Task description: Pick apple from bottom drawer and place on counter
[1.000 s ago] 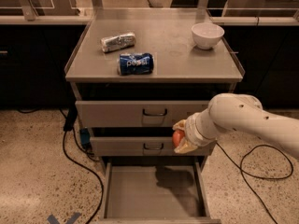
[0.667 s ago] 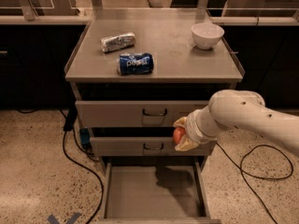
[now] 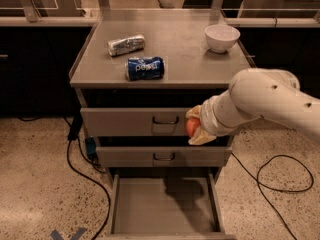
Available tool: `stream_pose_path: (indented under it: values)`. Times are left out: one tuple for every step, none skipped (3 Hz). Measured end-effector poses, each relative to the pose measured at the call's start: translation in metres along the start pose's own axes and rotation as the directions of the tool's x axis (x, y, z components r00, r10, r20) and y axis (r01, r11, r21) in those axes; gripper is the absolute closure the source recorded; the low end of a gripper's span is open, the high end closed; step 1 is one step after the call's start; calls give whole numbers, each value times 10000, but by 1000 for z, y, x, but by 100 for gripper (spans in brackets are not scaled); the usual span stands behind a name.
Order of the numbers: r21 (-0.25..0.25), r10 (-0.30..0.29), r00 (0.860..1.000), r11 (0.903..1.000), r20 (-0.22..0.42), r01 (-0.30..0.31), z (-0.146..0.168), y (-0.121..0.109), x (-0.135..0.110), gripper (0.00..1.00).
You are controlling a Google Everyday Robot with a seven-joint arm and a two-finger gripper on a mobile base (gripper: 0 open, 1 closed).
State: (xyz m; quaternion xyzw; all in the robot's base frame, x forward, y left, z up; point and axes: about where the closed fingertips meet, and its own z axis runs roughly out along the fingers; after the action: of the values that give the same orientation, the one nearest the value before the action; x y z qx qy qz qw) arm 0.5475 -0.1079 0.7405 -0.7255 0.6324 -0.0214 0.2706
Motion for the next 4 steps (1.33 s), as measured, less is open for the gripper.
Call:
stream_pose_path:
  values:
    - [258,-409,9991,9988,-67,411,-32,-20,-19,100]
    - [700,-1141,9930,9908,-304,1160,-78,-56,-51,100]
    - [701,-1145,9930,9907,-306,1164,-78,-57,-51,100]
    - [795,-1564,9861,9838,-560,1606,-96,-74,-62,100]
